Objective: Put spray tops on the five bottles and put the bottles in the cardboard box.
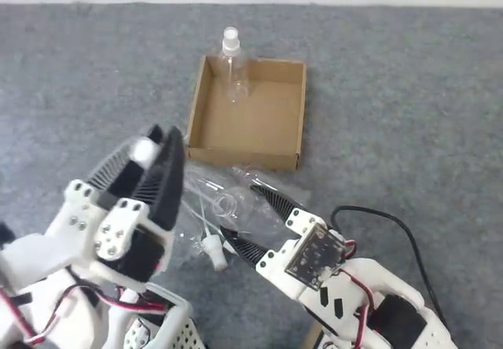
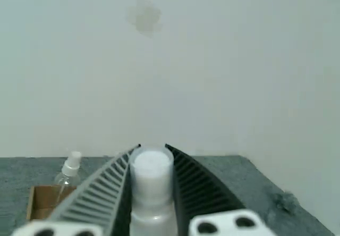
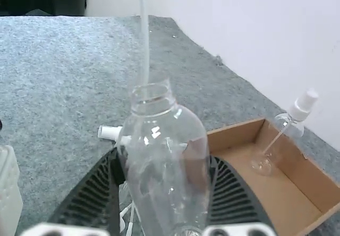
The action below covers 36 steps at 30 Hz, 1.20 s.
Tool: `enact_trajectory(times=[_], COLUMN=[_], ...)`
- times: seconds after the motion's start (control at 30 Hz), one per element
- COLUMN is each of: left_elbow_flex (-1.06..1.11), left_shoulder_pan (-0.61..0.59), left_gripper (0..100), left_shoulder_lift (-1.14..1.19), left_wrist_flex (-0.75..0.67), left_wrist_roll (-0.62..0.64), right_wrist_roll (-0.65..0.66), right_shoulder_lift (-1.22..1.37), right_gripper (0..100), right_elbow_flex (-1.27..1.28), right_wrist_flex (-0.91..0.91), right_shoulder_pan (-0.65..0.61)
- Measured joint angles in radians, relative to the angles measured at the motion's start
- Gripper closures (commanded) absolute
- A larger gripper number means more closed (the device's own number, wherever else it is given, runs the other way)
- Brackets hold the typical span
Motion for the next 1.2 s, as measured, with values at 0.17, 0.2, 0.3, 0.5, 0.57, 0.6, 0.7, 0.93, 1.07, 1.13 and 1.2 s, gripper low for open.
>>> enact_trajectory(times=[0.17,0.2,0.3,0.5,0.57,0.6,0.7,0.93,1.07,1.13,1.2], left_elbow_flex=[0.003,0.003,0.015,0.055,0.055,0.055,0.055,0.026,0.026,0.026,0.025], left_shoulder_pan=[0.061,0.066,0.069,0.069,0.069,0.069,0.069,0.069,0.069,0.069,0.066], left_gripper=[95,93,85,81,81,81,81,81,81,81,81], left_shoulder_lift=[0.0,0.0,0.0,0.0,0.0,0.0,0.0,-0.015,-0.107,-0.18,-0.25], left_wrist_flex=[0.031,0.034,0.051,0.072,0.072,0.072,0.072,0.086,0.098,0.098,0.1], left_wrist_roll=[-0.005,-0.005,-0.005,-0.005,-0.005,-0.005,-0.005,-0.123,-0.285,-0.31,-0.318], right_wrist_roll=[0.0,0.0,0.0,0.0,0.0,0.0,0.0,0.0,0.0,0.0,0.0], right_shoulder_lift=[0.002,0.002,0.002,0.002,0.0,0.002,0.002,0.002,0.002,0.002,0.002], right_gripper=[97.9,97.9,97.9,97.9,97.9,97.9,97.9,97.9,97.9,97.9,97.9], right_elbow_flex=[0.0,0.0,0.0,0.0,0.0,0.0,0.0,0.0,0.0,0.0,0.0], right_wrist_flex=[0.0,0.0,0.0,0.0,0.0,0.0,0.0,0.0,0.0,0.0,0.0], right_shoulder_pan=[0.0,-0.002,-0.002,0.0,0.0,0.0,0.0,0.0,0.002,0.002,0.002])
